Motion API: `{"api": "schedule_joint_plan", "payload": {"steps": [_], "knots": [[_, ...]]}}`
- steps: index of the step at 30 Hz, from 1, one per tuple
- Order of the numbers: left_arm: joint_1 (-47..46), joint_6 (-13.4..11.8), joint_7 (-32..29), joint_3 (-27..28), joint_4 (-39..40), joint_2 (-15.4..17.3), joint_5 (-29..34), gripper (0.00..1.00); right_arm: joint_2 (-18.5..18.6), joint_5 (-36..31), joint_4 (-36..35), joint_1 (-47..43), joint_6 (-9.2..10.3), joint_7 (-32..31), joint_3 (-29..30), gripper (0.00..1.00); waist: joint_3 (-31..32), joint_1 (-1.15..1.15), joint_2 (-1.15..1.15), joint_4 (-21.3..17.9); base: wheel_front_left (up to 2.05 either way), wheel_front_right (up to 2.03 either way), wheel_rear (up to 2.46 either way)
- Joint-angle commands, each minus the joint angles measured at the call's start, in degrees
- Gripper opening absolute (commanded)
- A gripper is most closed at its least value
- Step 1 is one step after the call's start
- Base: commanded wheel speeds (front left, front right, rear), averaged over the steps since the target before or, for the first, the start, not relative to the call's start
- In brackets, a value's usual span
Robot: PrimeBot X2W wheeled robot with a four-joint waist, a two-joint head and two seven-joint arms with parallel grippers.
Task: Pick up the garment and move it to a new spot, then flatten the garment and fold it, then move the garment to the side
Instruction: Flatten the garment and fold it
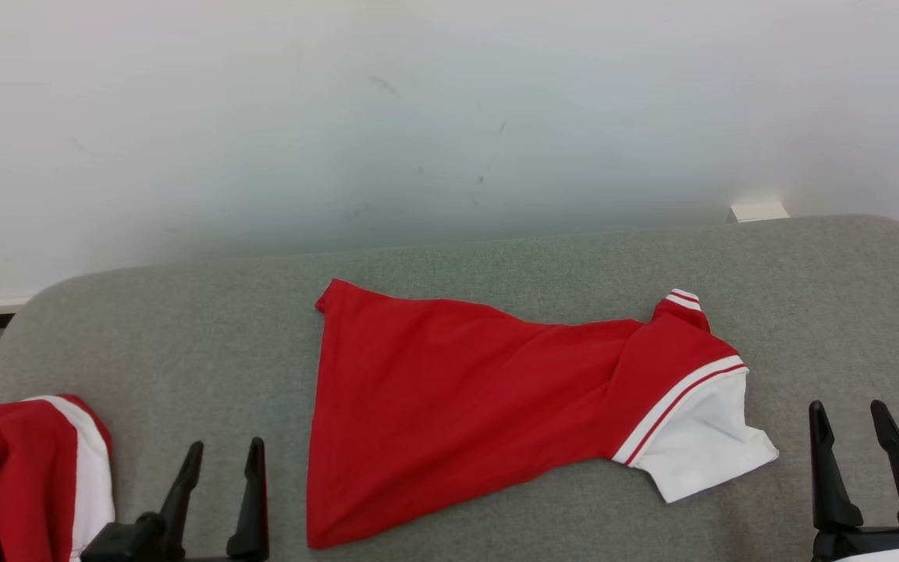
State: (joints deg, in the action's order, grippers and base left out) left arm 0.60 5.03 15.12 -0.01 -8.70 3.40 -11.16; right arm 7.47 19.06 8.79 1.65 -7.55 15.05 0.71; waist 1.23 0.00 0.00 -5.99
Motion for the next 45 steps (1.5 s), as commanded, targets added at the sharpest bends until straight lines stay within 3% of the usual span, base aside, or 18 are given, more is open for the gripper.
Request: {"api": "schedule_joint_plan", "payload": {"steps": [1,7,15,26,33,45], "knots": [[-0.25,0.3,0.03,0.3,-0.11,-0.03,0.66,1.0,0.33,0.01,-0.33,-0.5,0.13,0.16,0.52,1.0,0.02,0.0,0.0,0.03,0.0,0.0,0.0],[-0.52,1.01,0.03,-0.64,-0.44,-0.22,1.15,1.0,1.4,0.5,1.29,0.17,0.13,0.16,1.37,1.0,0.19,0.0,0.0,0.18,0.0,0.0,0.0],[-1.77,1.92,-0.86,-4.1,-4.75,0.24,1.58,1.0,3.54,3.83,9.18,2.6,0.13,-6.83,2.52,1.0,-0.27,0.0,0.0,2.18,0.0,0.0,0.0],[-4.6,2.4,-13.62,-10.29,-7.83,2.42,-2.11,1.0,5.87,8.64,21.9,12.23,0.13,-22.44,-0.04,1.0,-3.82,0.0,0.0,3.96,0.0,0.0,0.0],[-7.64,2.48,-18.24,-14.64,-7.36,4.1,-3.29,1.0,6.87,12.35,29.91,18.05,0.12,-28.03,-3.41,1.0,-7.48,0.0,0.0,6.07,0.0,0.0,0.0],[-8.84,2.51,-24.59,-19.03,-8.25,6.37,-6.75,1.0,5.85,16.03,38.91,21.34,0.12,-28.77,-8.75,0.98,-8.36,0.0,0.0,6.38,0.0,0.0,0.0]]}}
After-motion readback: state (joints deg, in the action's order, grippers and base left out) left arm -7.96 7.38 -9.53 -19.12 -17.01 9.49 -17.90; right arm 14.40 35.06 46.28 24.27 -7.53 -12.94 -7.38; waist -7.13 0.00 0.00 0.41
